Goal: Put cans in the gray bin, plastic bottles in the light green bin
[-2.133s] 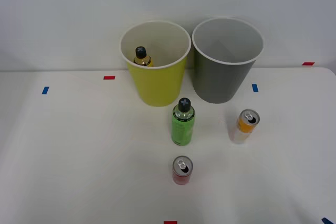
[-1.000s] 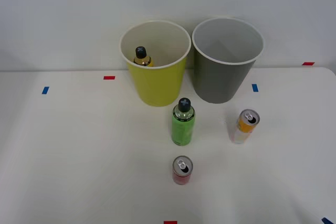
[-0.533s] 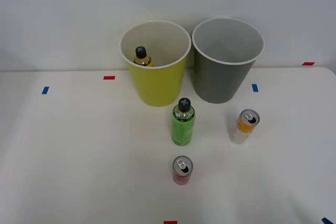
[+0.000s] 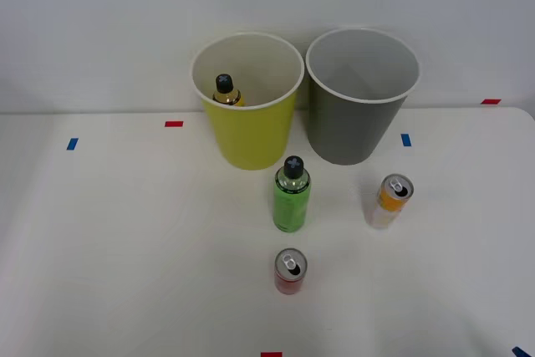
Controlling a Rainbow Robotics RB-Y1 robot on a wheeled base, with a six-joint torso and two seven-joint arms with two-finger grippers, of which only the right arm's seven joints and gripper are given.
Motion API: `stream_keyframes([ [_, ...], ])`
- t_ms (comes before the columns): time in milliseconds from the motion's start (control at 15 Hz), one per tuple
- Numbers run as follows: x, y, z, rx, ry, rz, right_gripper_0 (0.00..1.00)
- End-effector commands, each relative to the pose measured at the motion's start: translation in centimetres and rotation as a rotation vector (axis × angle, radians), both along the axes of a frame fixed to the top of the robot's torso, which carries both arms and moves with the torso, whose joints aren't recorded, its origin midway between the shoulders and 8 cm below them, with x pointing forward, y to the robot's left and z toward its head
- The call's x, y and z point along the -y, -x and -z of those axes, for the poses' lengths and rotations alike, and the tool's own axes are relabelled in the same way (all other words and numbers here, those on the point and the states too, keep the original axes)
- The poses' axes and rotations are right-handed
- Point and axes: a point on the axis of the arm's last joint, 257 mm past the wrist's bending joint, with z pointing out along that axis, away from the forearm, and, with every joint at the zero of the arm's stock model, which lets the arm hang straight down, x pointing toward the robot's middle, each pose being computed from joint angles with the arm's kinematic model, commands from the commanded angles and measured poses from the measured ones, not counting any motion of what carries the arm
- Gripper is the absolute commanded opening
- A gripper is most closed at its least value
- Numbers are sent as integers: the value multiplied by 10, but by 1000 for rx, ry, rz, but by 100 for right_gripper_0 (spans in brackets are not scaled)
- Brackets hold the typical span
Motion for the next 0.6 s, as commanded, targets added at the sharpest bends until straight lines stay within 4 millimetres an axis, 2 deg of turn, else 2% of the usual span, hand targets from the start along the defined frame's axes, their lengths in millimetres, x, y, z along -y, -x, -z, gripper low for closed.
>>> stream_keyframes([
  [67,0,0,0,0,0,0,100],
  [600,0,0,0,0,0,0,100],
])
